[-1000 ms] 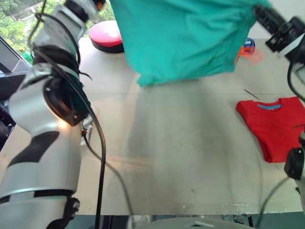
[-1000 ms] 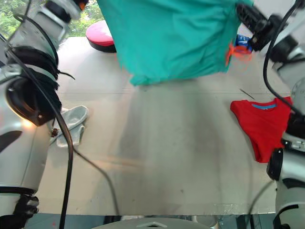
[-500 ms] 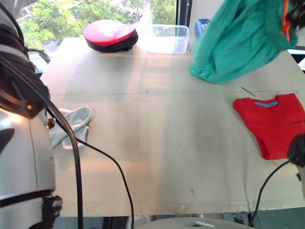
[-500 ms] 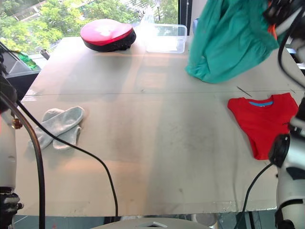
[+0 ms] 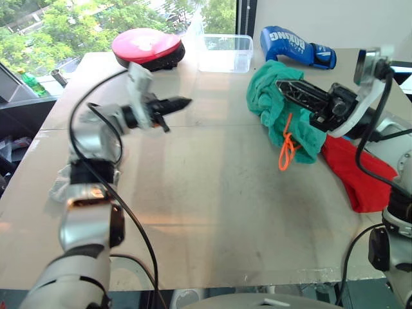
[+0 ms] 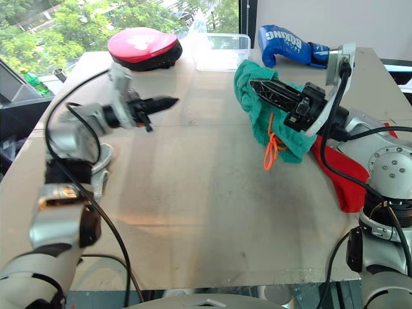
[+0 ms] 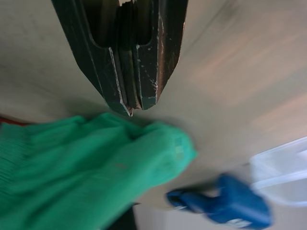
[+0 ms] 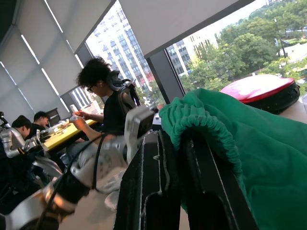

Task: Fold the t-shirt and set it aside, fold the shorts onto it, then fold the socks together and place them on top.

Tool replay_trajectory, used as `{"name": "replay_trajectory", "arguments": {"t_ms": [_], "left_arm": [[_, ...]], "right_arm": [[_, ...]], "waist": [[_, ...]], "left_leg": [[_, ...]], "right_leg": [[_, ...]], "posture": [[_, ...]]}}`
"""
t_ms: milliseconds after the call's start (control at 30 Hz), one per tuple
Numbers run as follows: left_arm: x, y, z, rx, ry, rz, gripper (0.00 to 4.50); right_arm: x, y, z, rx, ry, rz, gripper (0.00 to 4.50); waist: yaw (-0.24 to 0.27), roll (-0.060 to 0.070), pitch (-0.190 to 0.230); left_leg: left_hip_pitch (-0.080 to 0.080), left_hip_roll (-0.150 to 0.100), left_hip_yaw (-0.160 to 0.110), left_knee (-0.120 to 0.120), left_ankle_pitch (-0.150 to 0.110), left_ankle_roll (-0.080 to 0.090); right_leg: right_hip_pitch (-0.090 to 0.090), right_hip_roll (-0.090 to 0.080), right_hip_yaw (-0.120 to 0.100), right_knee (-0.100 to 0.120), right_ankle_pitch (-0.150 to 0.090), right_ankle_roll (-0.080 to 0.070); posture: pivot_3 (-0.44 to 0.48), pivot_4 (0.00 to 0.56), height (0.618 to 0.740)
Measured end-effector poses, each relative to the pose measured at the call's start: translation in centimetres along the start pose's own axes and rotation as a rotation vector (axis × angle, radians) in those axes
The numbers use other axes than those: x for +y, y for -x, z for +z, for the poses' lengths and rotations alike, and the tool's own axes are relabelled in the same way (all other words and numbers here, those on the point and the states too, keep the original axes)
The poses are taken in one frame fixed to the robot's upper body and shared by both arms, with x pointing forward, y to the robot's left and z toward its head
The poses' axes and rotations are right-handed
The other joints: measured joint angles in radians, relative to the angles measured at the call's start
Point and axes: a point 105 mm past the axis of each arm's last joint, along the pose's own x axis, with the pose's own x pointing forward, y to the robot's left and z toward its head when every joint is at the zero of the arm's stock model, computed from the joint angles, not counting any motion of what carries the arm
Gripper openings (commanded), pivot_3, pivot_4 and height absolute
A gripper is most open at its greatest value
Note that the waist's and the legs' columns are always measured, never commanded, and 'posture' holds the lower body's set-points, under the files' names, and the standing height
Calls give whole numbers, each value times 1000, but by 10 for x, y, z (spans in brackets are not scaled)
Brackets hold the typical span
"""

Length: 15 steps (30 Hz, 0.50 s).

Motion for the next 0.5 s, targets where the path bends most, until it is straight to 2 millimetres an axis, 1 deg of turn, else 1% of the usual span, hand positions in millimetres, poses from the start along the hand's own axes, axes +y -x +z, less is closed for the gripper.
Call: {"name": "replay_trajectory", "arguments": {"t_ms": [33,133,200,233,300,333,367,400,433,500], "left_arm": [[-7,-7,-5,2,-8,-23,85],[-19,-22,-18,30,-108,-30,985],[-21,-31,-23,30,-174,-20,1892],[-20,-35,-25,28,-197,-1,2267],[-7,-49,-29,12,-225,90,3071],[-5,-51,-30,12,-227,103,3071],[-2,-58,-31,0,-232,129,3071],[-1,-61,-31,-5,-231,135,3071],[-2,-68,-32,-21,-225,144,3071],[-1,-79,-39,-16,-220,161,3071]], "right_arm": [[1,0,1,-2,-3,3,0],[5,1,2,-1,-13,4,0],[12,0,5,-8,-8,19,0],[15,0,5,-7,-7,23,0],[24,3,4,-1,-12,37,0],[26,2,4,-1,-11,45,0],[32,3,4,3,-13,56,0],[34,3,4,5,-13,60,0],[38,3,4,7,-14,68,0],[41,4,4,11,-15,62,0]], "waist": [[2,0,0],[3,0,0],[4,0,0],[6,0,0],[14,0,0],[15,0,0],[17,0,0],[17,0,0],[16,0,0],[16,0,0]], "left_leg": [[0,0,0,1,0,0],[1,0,0,3,0,0],[1,0,0,3,0,0],[1,0,0,3,0,0],[0,0,0,5,0,1],[0,-1,0,5,0,1],[0,-1,0,6,-1,2],[0,-1,0,6,-1,2],[-1,-1,0,7,-1,2],[0,-1,0,7,-1,2]], "right_leg": [[0,0,0,0,0,0],[1,0,1,2,0,0],[1,1,0,2,0,0],[1,0,0,2,0,0],[2,0,0,2,0,0],[2,0,0,2,0,0],[2,0,0,2,0,0],[2,0,0,2,0,0],[2,0,0,1,0,0],[3,0,0,1,0,0]], "posture": [[0,150,731],[0,150,731],[0,150,731],[0,150,731],[0,150,731],[0,150,731],[0,150,731],[0,150,731],[0,150,731],[0,150,731]]}}
